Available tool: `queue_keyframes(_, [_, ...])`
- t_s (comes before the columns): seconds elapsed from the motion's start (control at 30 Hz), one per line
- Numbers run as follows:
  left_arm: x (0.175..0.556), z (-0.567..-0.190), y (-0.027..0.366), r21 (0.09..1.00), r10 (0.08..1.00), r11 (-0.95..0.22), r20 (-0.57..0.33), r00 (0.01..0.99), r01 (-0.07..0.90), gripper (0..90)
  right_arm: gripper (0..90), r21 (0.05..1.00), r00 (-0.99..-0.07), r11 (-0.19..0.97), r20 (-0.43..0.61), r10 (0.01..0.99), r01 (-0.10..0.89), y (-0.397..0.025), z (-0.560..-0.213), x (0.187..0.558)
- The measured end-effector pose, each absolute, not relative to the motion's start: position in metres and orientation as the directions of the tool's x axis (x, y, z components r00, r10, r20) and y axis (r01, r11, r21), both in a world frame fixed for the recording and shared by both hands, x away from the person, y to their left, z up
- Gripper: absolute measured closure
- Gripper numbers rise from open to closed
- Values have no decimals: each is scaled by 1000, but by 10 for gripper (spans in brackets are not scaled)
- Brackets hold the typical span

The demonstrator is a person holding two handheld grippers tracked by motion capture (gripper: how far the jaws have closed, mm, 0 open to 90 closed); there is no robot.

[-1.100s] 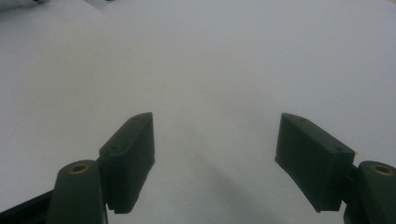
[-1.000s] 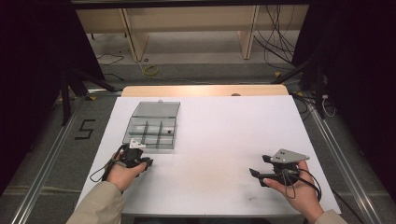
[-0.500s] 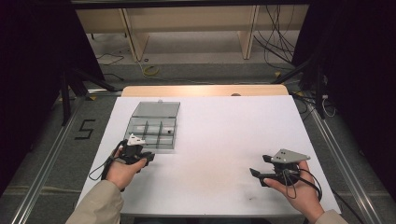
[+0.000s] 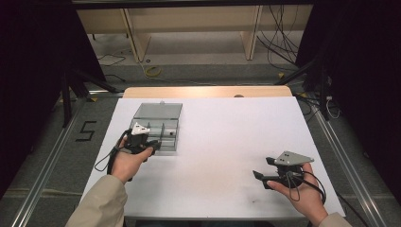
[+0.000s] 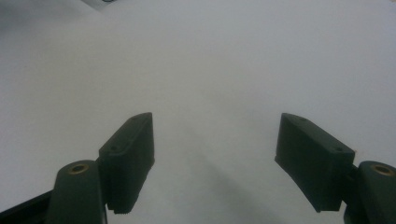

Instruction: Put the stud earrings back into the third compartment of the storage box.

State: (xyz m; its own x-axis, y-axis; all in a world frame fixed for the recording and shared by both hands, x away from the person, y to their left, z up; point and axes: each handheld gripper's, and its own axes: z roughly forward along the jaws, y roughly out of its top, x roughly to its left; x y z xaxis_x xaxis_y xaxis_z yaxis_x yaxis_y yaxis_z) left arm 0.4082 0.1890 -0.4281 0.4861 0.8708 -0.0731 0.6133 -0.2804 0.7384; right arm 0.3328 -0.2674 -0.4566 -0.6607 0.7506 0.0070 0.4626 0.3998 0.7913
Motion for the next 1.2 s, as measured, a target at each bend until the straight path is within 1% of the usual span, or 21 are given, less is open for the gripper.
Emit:
queue_keyframes(0.17, [416,-424,186,745,875,-260,-88,476,615,793,285,794,-662,397,10,749,461,-268,-456,333])
queue_keyframes(0.5, [429,-415,182,763,884,-259,-60,463,593,793,284,793,-660,395,12,751,464,-268,-457,333])
queue_keyframes(0.77, [439,-416,174,752,880,-298,-23,475,588,793,285,793,-660,394,14,751,465,-268,-457,333])
queue_keyframes(1.2, [459,-420,165,737,890,-300,-11,455,606,793,285,797,-660,389,15,751,461,-269,-456,332])
